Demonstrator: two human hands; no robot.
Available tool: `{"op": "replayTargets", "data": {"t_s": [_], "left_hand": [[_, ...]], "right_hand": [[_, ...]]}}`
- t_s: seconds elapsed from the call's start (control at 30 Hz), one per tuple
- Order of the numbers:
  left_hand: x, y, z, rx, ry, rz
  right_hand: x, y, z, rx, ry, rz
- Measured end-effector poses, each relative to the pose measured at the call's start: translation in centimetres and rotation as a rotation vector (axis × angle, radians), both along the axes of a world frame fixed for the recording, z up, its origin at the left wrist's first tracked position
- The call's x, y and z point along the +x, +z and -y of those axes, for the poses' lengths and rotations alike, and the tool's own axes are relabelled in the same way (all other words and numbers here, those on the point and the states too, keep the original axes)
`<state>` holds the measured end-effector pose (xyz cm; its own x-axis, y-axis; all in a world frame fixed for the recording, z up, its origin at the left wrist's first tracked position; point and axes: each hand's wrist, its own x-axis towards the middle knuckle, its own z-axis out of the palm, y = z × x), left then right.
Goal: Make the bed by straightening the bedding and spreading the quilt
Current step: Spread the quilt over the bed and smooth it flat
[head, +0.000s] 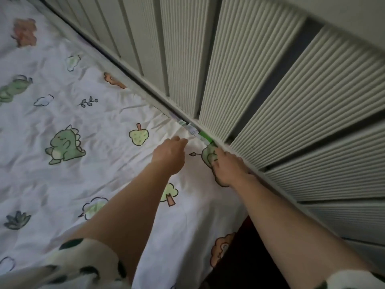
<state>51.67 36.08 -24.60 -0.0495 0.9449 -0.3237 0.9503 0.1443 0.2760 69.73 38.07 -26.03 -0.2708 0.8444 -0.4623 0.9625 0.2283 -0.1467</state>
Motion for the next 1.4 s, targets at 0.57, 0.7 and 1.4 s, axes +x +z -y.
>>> {"op": "replayTargets", "data": {"t_s": [0.57,0.7,1.4], "left_hand": [[-1.1,-2.2,-8.1,-0.05,-0.104,-0.277],[-2.4,-1.5,-8.8,-0.041,0.011,-0.403],[4.9,-3.2,-7.7,0.104,-0.037,0.016]], "right_hand": [[4.3,-0.8,-0.7,0.026,-0.05,-0.216],[6.1,-0.1,-0.9,-0.132,-0.086,-0.318],[14.0,-2.2,0.8,-0.531,-0.274,-0.241]]}}
